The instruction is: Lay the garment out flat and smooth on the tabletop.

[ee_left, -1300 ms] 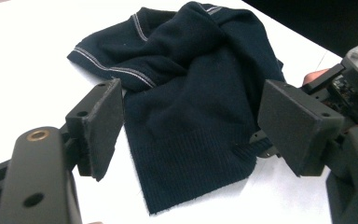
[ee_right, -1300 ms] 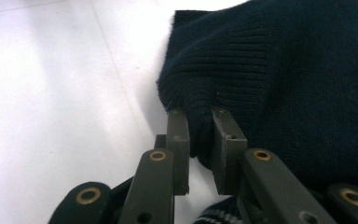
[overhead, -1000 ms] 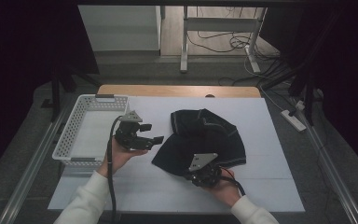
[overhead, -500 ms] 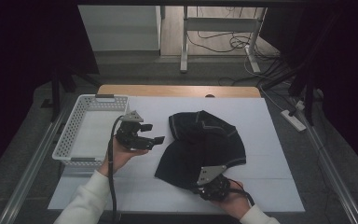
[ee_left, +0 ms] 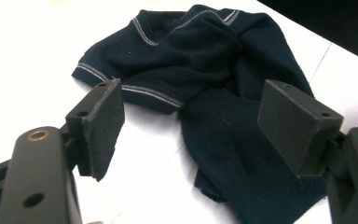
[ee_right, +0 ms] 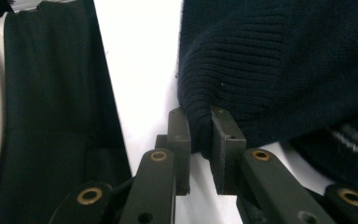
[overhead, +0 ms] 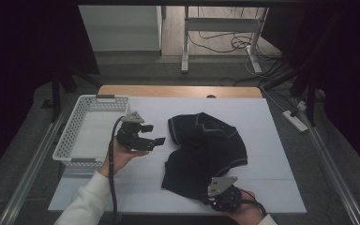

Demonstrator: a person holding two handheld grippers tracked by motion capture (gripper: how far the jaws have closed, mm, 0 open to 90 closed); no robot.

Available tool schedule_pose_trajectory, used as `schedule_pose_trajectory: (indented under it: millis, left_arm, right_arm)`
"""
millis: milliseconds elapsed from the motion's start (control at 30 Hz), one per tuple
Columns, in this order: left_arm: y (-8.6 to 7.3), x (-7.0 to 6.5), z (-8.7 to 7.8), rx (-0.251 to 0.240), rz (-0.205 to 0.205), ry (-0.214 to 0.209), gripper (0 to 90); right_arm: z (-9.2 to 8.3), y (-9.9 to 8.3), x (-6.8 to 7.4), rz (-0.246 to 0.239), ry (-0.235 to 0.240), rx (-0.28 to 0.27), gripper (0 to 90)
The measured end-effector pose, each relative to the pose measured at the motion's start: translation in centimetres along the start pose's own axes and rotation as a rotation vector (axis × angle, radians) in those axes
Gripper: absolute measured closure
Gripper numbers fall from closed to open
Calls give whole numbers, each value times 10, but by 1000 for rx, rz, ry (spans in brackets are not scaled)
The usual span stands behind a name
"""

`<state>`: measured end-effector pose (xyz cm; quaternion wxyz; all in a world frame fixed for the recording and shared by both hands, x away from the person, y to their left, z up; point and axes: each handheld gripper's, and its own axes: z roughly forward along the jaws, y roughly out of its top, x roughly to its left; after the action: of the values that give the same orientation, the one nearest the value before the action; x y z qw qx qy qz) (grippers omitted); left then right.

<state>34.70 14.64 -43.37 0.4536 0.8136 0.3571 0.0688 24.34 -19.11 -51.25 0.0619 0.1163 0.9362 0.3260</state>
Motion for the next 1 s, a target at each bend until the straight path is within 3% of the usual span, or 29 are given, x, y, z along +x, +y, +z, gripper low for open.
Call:
schedule_pose_trajectory:
  millis: [367, 500, 533, 733, 867, 1000]
  left_arm:
    - [-1, 0, 2, 7, -3, -2, 235]
    - [-1, -1, 3, 9, 0, -2, 233]
    - [-1, -1, 2, 8, 0, -2, 233]
    - [-2, 1, 5, 10, -15, -12, 233]
    - [-2, -1, 7, 15, -8, -12, 232]
    - [-2, -3, 7, 13, 0, -13, 230]
  right_arm:
    - [-19, -17, -3, 40, -19, -19, 780]
    - [-23, -14, -4, 58, -33, -58, 570]
    - [-27, -13, -5, 78, -45, -87, 499]
    - [-55, -12, -20, 185, -111, -211, 394]
    - [-66, -16, -34, 213, -166, -237, 379]
    - [-71, -23, -50, 243, -231, -231, 364]
